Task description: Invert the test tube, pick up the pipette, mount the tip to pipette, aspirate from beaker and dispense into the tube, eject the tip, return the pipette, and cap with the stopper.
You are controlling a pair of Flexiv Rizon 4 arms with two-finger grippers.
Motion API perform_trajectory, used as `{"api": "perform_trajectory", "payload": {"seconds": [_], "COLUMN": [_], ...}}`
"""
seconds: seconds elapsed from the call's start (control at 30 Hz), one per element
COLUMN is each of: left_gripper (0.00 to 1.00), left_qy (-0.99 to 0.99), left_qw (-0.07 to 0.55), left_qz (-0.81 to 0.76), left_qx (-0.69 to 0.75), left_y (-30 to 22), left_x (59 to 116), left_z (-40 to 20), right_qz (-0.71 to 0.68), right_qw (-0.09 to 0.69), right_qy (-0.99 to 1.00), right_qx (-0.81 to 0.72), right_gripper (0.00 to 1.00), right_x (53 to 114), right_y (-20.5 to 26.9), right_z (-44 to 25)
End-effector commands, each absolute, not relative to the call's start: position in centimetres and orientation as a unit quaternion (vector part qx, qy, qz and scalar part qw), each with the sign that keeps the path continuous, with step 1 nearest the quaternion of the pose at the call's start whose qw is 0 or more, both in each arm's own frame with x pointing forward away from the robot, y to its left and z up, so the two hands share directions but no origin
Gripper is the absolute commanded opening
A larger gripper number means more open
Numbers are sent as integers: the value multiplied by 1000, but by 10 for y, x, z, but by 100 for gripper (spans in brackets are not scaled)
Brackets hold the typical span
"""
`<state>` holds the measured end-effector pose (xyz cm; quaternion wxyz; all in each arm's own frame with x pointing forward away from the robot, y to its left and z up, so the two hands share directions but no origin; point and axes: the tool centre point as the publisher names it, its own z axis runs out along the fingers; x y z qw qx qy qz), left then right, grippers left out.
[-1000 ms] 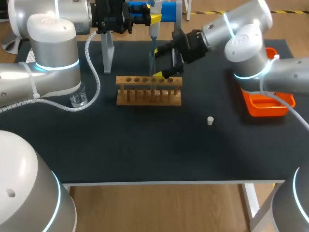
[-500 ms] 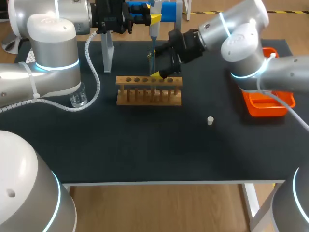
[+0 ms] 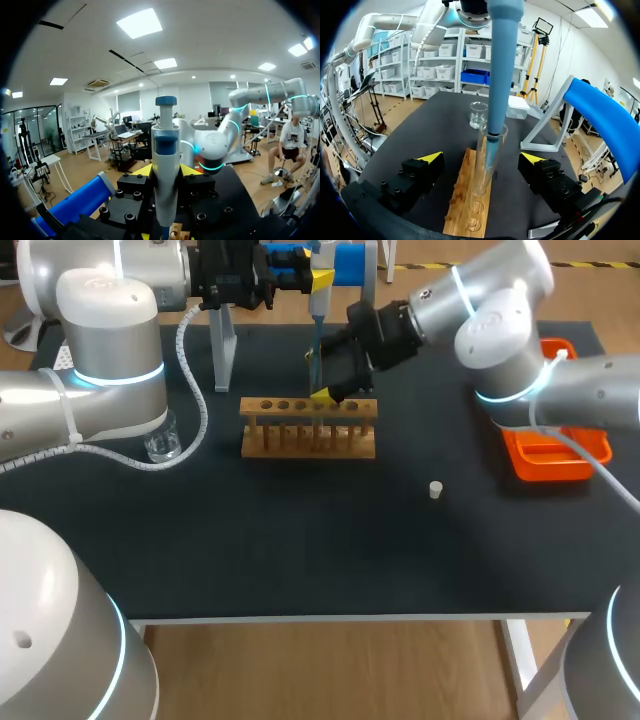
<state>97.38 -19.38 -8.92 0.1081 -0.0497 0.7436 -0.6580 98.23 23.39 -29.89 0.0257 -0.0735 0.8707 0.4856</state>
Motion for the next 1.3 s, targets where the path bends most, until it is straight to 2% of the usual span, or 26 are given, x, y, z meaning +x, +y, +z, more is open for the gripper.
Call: {"api": "perform_trajectory", "payload": {"seconds": [0.03,1.3], "left_gripper": [0,0], "left_qy": [744,744], "left_qw": [108,108], "left_qz": [-658,-658], "left_qx": [-50,-50], "left_y": [-194,-194], "left_x": [974,974], "left_z": [-89,-89], "right_qz": [485,476], "right_qw": [29,32], "right_qy": [871,876], "right_qx": [-73,-75], "right_gripper": [100,100], "right_x": [980,972], "right_y": [232,235], "right_z": [-300,-294]}}
